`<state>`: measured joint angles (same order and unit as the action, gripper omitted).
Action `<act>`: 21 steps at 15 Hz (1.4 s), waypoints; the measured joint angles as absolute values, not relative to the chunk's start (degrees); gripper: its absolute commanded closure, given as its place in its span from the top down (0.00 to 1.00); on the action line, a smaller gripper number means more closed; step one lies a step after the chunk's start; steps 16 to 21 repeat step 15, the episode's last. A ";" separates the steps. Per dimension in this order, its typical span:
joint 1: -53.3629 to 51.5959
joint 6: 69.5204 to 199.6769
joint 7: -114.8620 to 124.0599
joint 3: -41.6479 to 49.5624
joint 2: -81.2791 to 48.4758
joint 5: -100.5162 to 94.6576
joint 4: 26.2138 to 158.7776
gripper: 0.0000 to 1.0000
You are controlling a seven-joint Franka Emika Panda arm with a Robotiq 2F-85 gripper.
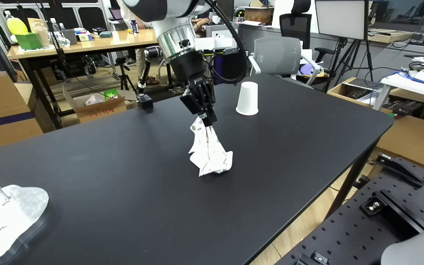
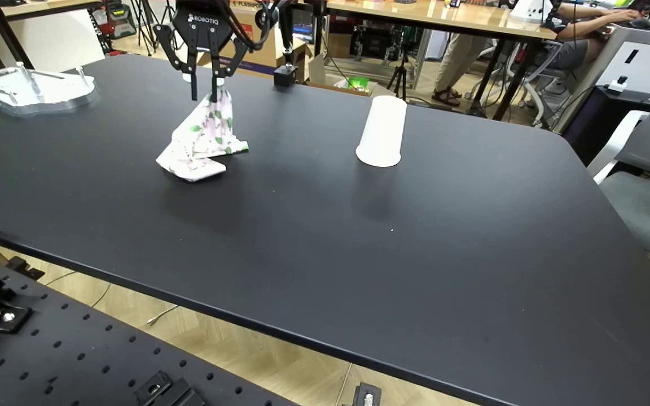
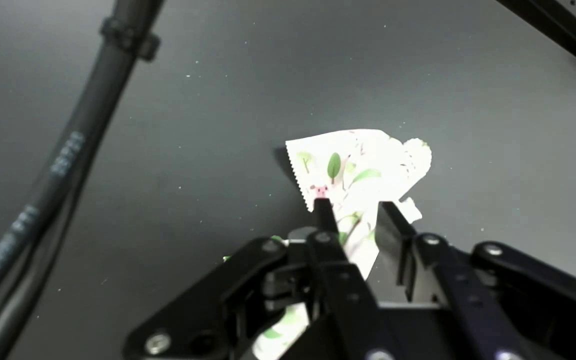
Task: Remove the white cloth from the black stand
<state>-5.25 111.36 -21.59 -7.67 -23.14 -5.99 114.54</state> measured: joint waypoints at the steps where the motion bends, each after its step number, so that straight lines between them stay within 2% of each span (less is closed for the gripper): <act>1: -5.31 111.63 -21.42 -7.67 -23.32 -6.48 114.53 0.67; 6: -5.66 111.88 -20.87 -7.74 -23.42 -7.90 114.46 0.99; 21: -9.09 110.07 -14.53 -10.64 -21.38 -4.52 113.51 1.00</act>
